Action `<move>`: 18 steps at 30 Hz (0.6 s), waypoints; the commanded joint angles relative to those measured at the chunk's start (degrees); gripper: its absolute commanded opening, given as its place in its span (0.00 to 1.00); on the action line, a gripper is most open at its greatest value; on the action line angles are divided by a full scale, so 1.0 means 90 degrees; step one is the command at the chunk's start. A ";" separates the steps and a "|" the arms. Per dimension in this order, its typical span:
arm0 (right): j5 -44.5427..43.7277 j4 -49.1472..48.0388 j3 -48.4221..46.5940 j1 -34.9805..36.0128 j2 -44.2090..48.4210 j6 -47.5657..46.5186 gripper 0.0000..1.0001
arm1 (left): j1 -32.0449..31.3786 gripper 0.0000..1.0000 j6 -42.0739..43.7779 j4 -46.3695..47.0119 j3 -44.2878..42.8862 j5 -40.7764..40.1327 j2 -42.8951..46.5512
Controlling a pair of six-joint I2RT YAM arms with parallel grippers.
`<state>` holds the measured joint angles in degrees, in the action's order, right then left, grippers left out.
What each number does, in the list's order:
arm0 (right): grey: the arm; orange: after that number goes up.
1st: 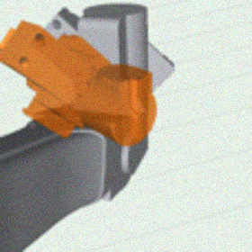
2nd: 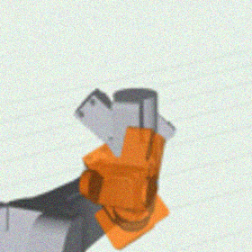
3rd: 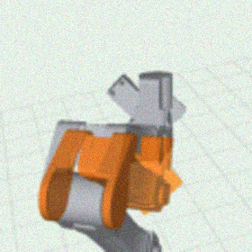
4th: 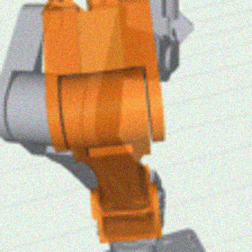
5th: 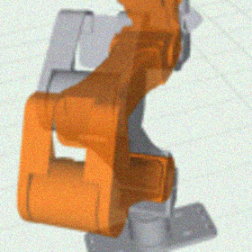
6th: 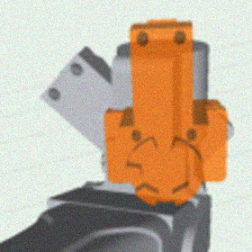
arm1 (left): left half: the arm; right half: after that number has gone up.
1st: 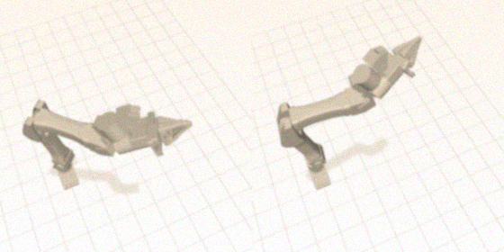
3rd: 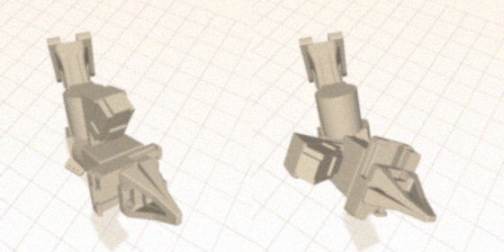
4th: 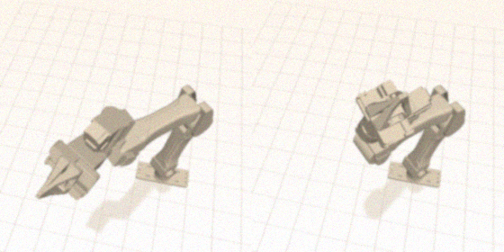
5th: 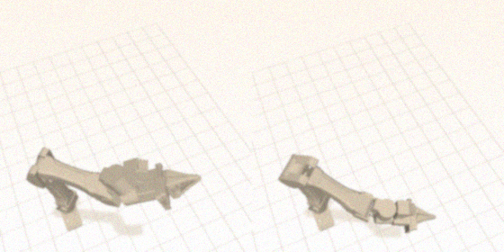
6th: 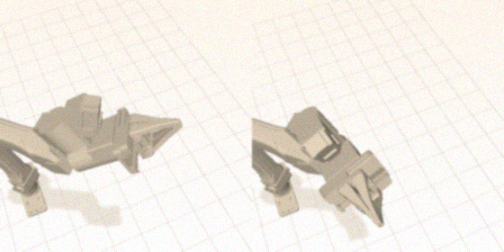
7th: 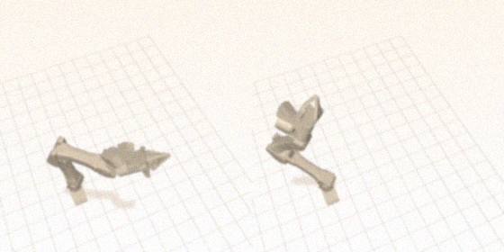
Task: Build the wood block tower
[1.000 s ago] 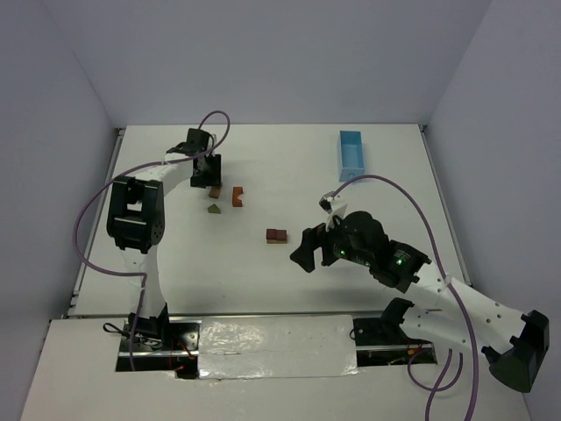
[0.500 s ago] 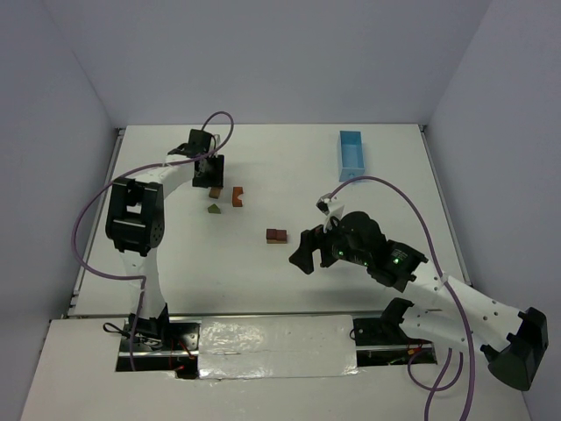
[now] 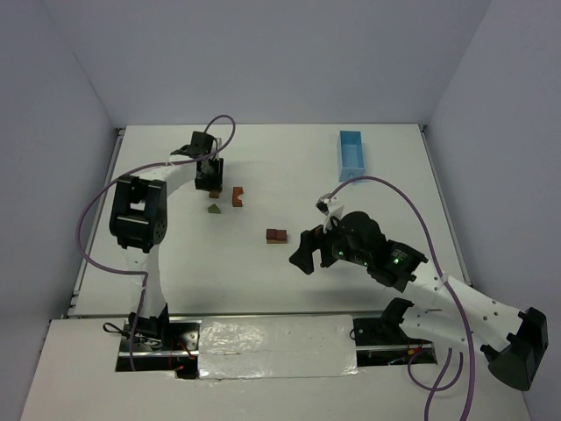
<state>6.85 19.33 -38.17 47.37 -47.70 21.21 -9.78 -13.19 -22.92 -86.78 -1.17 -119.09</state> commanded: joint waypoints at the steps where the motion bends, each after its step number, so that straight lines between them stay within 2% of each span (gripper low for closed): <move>1: -0.0029 -0.0059 0.0003 0.0039 0.0085 -0.0179 1.00 | -0.0036 0.48 0.0147 -0.0100 -0.0298 0.0081 -0.0157; 2: -0.0048 -0.0049 -0.0006 0.0029 0.0095 -0.0208 1.00 | -0.0036 0.40 0.0138 -0.0119 -0.0328 0.0052 -0.0166; 8: -0.0058 -0.0185 0.0013 0.0039 0.0124 -0.0296 1.00 | -0.0221 0.20 0.0118 -0.0489 -0.0513 -0.0269 0.0544; 11: 0.0000 -0.0536 0.0130 0.0039 0.0231 -0.0335 1.00 | -0.0533 0.14 0.0089 -0.1025 -0.0709 -0.0193 0.1188; 15: 0.0205 -0.1131 0.0296 0.0155 0.0476 -0.0579 1.00 | -0.0953 0.10 -0.0028 -0.1759 -0.0865 0.0334 0.1990; 17: -0.0095 -0.1152 0.0228 0.0563 0.0505 -0.0939 1.00 | -0.1284 0.09 -0.0058 -0.2090 -0.0788 0.0791 0.2401; 18: -0.0378 -0.1181 0.0170 0.0760 0.0525 -0.1067 1.00 | -0.1402 0.04 -0.0087 -0.2170 -0.0719 0.0929 0.2537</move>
<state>6.26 14.04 -35.73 50.15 -44.36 16.51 -19.38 -13.61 -36.49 -92.16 0.99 -101.27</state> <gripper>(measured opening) 0.996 0.451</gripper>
